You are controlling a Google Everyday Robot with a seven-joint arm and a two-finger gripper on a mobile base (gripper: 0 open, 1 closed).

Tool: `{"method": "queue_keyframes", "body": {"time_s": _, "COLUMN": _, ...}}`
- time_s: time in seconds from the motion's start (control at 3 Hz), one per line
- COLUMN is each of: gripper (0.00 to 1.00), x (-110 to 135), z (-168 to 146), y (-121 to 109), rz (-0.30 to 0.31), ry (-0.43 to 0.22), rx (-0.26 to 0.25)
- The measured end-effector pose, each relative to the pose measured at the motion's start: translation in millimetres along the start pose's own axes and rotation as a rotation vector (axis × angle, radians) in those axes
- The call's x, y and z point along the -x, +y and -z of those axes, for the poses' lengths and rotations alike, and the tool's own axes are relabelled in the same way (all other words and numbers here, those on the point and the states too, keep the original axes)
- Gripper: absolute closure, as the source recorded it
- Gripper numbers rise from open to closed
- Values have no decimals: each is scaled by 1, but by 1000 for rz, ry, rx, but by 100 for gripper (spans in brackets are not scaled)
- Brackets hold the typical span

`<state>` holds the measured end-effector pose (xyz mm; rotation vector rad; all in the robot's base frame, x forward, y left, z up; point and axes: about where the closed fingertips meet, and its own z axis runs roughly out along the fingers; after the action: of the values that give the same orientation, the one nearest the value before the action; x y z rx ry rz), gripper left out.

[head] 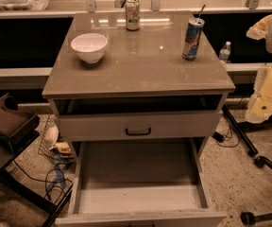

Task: Place redbull can into middle drawer

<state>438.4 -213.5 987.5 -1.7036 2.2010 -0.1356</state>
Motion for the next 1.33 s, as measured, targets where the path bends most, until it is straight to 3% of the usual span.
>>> {"method": "queue_keyframes", "body": {"time_s": 0.67, "gripper": 0, "x": 0, "z": 0, "y": -5, "rz": -7, "ry": -12, "rx": -23}}
{"method": "queue_keyframes", "body": {"time_s": 1.0, "gripper": 0, "x": -5, "z": -12, "y": -28, "rz": -81, "ry": -98, "rx": -93}}
{"method": "queue_keyframes", "body": {"time_s": 1.33, "gripper": 0, "x": -20, "z": -45, "y": -70, "rz": -232, "ry": -278, "rx": -179}}
